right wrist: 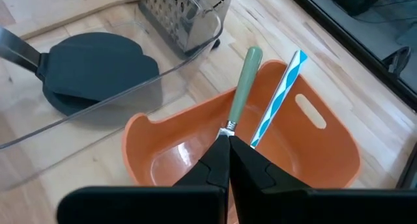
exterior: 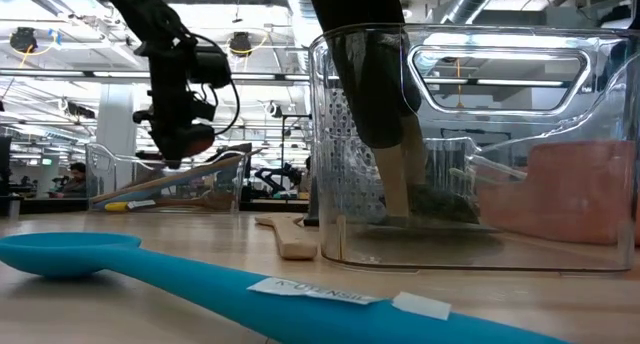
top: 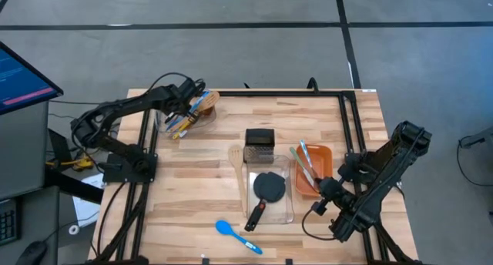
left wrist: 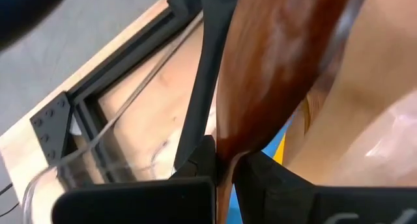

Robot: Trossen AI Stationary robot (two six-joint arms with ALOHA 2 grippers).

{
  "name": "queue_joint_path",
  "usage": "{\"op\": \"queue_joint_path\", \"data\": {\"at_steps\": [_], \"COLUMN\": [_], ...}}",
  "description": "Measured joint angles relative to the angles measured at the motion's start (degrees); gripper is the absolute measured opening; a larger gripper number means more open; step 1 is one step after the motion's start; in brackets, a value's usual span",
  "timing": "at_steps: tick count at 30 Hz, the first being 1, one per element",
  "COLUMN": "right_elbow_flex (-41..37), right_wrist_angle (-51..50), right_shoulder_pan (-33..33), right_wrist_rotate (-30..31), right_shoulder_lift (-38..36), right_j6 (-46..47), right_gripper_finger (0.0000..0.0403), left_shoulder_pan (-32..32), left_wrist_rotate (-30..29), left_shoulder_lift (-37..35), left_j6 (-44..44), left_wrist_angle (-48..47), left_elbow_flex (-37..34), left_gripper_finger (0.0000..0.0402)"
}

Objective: Pick & Place Kitchen Items
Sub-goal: Put the brown ladle into the top transparent bin, then put the blue ladle into the top transparent bin

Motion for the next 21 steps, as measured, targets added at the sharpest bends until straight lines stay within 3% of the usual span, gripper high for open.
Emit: {"op": "queue_joint_path", "data": {"at_steps": [6, 14, 21], "right_elbow_flex": [0.0, 0.0, 0.0], "right_wrist_angle": [0.2, 0.2, 0.2], "right_shoulder_pan": [0.0, 0.0, 0.0], "right_wrist_rotate": [-0.1, -0.5, -0.5], "right_shoulder_lift": [0.0, 0.0, 0.0], "right_j6": [-1.4, -1.5, -1.5], "right_gripper_finger": [0.0000, 0.0000, 0.0000], "left_shoulder_pan": [0.2, 0.2, 0.2], "left_wrist_rotate": [0.0, 0.0, -0.3], "left_shoulder_lift": [0.5, 0.5, -4.3], "left_j6": [0.0, 0.3, 7.9], "left_wrist_angle": [2.9, 2.9, 2.9], "left_elbow_flex": [0.0, 0.0, 0.0], "left_gripper_finger": [0.0023, 0.0093, 0.0112]}}
